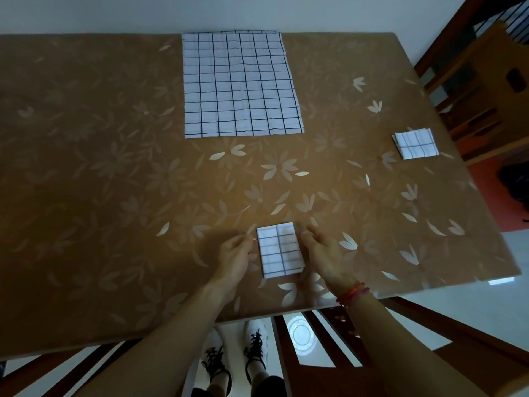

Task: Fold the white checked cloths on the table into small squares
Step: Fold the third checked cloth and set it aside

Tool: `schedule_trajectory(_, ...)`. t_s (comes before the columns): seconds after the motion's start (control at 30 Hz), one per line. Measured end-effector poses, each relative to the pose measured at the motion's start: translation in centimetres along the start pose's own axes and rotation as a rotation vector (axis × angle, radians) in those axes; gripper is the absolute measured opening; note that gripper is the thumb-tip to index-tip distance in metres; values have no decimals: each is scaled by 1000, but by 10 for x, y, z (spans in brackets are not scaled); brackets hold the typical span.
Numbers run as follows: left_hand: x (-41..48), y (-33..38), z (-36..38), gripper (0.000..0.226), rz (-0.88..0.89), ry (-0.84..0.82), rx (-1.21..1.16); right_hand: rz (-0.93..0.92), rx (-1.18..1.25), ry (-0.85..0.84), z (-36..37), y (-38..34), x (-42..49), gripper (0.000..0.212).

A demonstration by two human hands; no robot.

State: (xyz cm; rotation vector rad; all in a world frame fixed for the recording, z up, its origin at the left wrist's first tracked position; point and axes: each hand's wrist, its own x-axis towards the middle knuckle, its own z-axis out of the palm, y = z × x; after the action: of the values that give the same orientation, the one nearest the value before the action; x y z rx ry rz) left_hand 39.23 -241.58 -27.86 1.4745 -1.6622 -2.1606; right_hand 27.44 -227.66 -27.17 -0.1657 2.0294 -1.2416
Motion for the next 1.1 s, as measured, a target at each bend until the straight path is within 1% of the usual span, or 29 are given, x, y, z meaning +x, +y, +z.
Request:
schedule_trajectory(0.07, 0, 7, -7, 23, 40, 20, 76, -36, -54, 0, 0, -7, -2, 18)
schedule_trajectory(0.1, -1, 12, -11, 24, 74, 28, 149, -59, -97, -7, 0, -14, -4, 21)
schedule_trajectory(0.17, -4, 22, -21, 28, 156, 49, 324, -136, -206, -16, 3, -25, -6, 36)
schedule_trajectory(0.2, -5, 26, -26, 30, 186, 54, 372, -165, -271, -15, 5, -31, -6, 40)
schedule_trajectory(0.27, -7, 35, -37, 31, 229, 40, 423, -222, -376, -11, 9, -43, -5, 38)
schedule_trajectory(0.33, -7, 43, -50, 36, 316, 59, 538, -267, -445, -4, 14, -54, -4, 37)
schedule_trajectory(0.4, -2, 48, -66, 42, 430, 80, 694, -309, -539, 9, 19, -62, -1, 45)
schedule_trajectory(0.47, 0, 54, -80, 48, 497, 110, 820, -326, -643, 29, 24, -71, 1, 54)
schedule_trajectory(0.6, -2, 78, -103, 64, 597, 182, 1055, -446, -759, 52, 34, -97, 2, 53)
schedule_trajectory(0.7, -5, 98, -116, 62, 686, 255, 1099, -504, -871, 99, 42, -114, 9, 55)
schedule_trajectory(0.8, -2, 113, -126, 64, 734, 279, 1157, -521, -925, 128, 50, -130, 16, 57)
schedule_trajectory(0.97, 12, 124, -136, 72, 701, 291, 1200, -536, -997, 123, 58, -148, 34, 59)
schedule_trajectory(1.03, 22, 128, -137, 69, 682, 285, 1218, -536, -1012, 126, 60, -153, 43, 56)
schedule_trajectory(1.1, 38, 132, -137, 60, 661, 278, 1240, -536, -1022, 129, 62, -156, 55, 52)
